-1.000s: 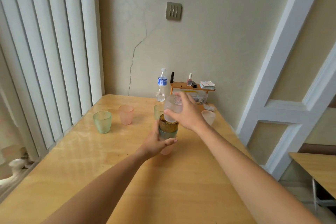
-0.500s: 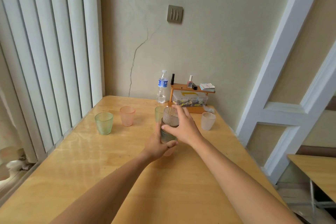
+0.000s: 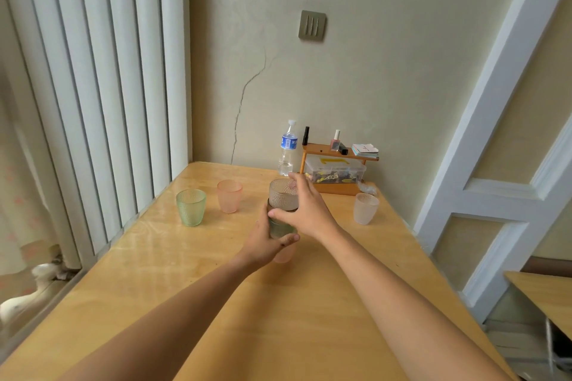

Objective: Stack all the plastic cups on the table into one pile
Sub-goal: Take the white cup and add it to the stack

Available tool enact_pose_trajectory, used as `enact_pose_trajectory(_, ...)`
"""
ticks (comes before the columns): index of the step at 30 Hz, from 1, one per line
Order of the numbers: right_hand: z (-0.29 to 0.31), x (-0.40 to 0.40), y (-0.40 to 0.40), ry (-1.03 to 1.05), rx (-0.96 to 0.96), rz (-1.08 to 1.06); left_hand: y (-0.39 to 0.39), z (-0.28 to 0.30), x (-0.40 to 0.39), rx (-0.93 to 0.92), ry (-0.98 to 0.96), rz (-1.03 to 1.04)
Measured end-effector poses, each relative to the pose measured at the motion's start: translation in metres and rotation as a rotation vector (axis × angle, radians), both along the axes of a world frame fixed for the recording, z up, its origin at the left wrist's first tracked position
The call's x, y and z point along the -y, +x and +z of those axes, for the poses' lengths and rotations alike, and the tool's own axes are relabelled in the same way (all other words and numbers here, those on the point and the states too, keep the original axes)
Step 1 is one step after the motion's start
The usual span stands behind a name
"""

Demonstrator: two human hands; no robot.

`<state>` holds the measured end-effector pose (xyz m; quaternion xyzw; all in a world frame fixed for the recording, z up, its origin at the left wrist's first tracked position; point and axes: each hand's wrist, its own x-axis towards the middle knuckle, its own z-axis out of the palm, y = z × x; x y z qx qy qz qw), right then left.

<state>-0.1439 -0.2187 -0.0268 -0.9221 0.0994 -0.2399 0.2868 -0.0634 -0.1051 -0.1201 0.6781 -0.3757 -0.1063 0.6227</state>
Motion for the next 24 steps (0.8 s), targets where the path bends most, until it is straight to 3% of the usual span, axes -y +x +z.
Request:
enact_pose_trajectory(13, -0.012, 0.041, -0.002, 0.223, 0.073, -0.001, -0.008, 0.015, 0.026, 0.193, -0.145, 0.168)
enact_pose_trajectory(24, -0.054, 0.176, 0.0, -0.147, -0.118, -0.586, 0.004, 0.015, 0.05, 0.189, -0.202, 0.248)
